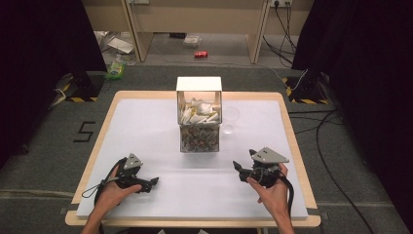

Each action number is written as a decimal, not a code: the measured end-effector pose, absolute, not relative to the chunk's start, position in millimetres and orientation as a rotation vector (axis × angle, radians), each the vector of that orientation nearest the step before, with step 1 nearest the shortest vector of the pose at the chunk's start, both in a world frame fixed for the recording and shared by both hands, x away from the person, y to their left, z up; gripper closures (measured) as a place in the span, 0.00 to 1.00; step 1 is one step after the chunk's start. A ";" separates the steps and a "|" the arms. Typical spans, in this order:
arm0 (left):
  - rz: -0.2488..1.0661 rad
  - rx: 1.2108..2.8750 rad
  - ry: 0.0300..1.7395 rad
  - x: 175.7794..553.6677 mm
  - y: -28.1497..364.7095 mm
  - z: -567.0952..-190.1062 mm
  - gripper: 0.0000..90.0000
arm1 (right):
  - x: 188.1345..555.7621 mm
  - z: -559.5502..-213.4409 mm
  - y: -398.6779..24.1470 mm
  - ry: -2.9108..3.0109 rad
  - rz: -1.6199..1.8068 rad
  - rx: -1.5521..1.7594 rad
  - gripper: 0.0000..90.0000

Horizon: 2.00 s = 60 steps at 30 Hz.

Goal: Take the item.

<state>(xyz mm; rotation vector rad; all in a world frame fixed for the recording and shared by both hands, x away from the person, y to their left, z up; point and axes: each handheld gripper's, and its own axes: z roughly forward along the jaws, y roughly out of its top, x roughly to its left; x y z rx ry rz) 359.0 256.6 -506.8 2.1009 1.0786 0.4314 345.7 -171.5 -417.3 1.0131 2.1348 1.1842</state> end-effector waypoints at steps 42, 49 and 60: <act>0.429 2.103 1.079 359.0 256.7 -506.6 0.00 | 377.7 -309.0 -115.2 2.060 1.316 0.837 0.51; 0.429 2.102 1.080 359.0 256.7 -506.6 0.00 | 392.1 -296.9 -94.4 2.088 1.295 0.801 0.53; 0.427 2.101 1.081 359.0 256.6 -506.6 0.00 | 424.0 -296.3 -70.3 2.144 1.198 0.809 0.55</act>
